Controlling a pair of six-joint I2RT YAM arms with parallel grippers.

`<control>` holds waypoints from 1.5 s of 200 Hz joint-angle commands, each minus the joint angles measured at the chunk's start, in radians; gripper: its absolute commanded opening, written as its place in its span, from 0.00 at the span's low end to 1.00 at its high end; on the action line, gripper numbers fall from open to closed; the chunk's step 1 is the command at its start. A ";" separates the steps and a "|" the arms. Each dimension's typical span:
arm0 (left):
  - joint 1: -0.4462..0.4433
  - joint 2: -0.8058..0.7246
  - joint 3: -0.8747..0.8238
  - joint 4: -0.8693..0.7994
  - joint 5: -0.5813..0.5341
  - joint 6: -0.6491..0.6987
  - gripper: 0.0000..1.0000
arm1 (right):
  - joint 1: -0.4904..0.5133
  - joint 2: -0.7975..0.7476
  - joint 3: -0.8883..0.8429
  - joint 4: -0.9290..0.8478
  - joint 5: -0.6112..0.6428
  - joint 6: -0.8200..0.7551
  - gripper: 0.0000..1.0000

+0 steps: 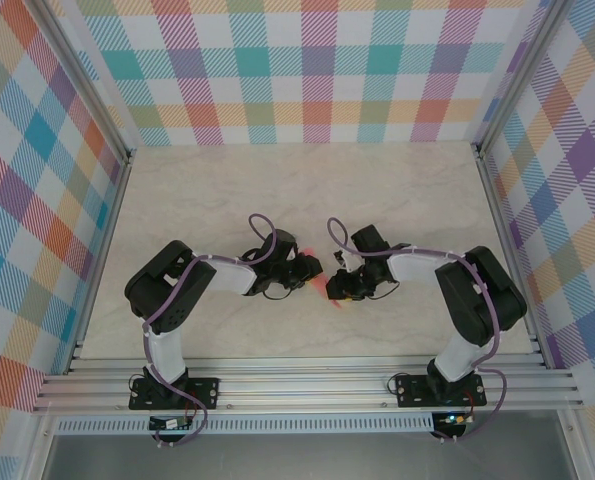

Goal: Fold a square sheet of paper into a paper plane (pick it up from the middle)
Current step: Fold the wing for the fifth time at the center of the table.

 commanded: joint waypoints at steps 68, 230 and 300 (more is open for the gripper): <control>0.010 0.019 -0.006 -0.045 -0.009 0.015 0.26 | 0.009 0.003 -0.011 -0.033 0.096 -0.021 0.19; 0.012 0.022 -0.007 -0.051 -0.011 0.015 0.26 | 0.006 -0.025 -0.009 -0.104 0.063 -0.006 0.20; 0.014 0.018 -0.007 -0.059 -0.011 0.016 0.26 | 0.010 -0.005 -0.014 -0.116 0.092 0.026 0.18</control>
